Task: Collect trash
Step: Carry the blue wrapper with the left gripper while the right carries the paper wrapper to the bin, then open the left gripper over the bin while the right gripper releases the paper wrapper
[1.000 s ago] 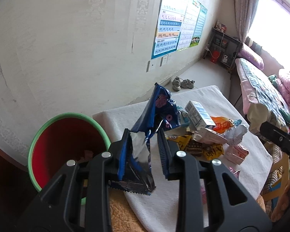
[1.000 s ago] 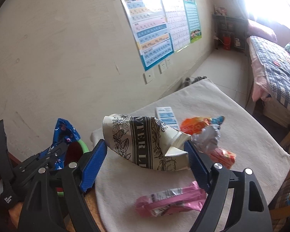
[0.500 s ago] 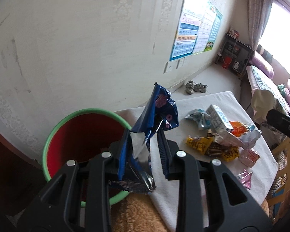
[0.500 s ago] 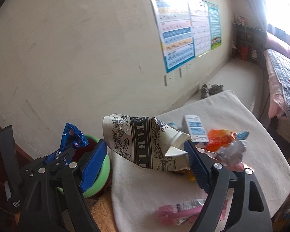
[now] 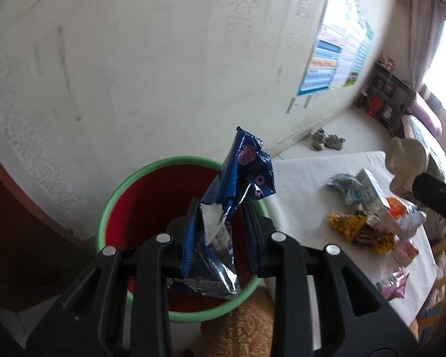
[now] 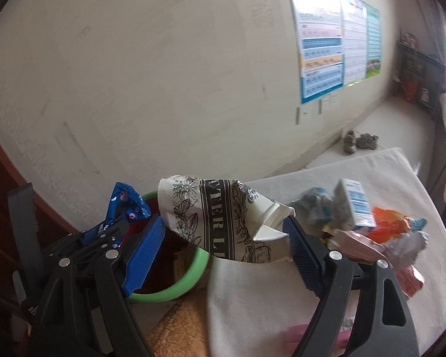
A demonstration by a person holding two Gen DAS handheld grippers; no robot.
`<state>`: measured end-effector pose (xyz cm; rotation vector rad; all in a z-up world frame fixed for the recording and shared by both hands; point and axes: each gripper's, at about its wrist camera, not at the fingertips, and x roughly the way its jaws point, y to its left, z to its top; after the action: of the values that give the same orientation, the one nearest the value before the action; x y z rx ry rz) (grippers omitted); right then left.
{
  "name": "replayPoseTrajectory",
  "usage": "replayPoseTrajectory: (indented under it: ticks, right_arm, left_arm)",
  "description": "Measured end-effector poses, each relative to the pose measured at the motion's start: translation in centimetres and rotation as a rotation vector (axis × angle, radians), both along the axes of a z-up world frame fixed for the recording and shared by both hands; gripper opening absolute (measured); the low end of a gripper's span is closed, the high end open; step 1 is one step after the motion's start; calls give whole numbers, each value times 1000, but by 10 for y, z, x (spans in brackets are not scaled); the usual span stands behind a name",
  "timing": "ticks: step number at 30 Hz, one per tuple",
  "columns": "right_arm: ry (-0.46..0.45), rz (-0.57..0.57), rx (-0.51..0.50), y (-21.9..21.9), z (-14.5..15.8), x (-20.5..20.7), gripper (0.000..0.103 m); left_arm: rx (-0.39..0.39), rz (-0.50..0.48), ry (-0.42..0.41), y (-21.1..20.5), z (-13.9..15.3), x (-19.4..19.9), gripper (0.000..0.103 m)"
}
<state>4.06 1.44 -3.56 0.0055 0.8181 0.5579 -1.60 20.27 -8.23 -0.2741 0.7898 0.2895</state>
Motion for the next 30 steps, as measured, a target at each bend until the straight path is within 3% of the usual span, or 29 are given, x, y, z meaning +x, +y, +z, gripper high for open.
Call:
replayPoseTrajectory:
  ticks: [11,23,30]
  right_arm:
    - [56,100,18,45,-14,13,79]
    - [172,192,75,86,-37,28,79]
    - [215,215,91,102,-48,31,80]
  left_arm:
    - [-9,78,47,31,-16,-3,28]
    - [-24,134,172,50,-58,-15,28]
    - [-34,155,175,61,-64,-16,29]
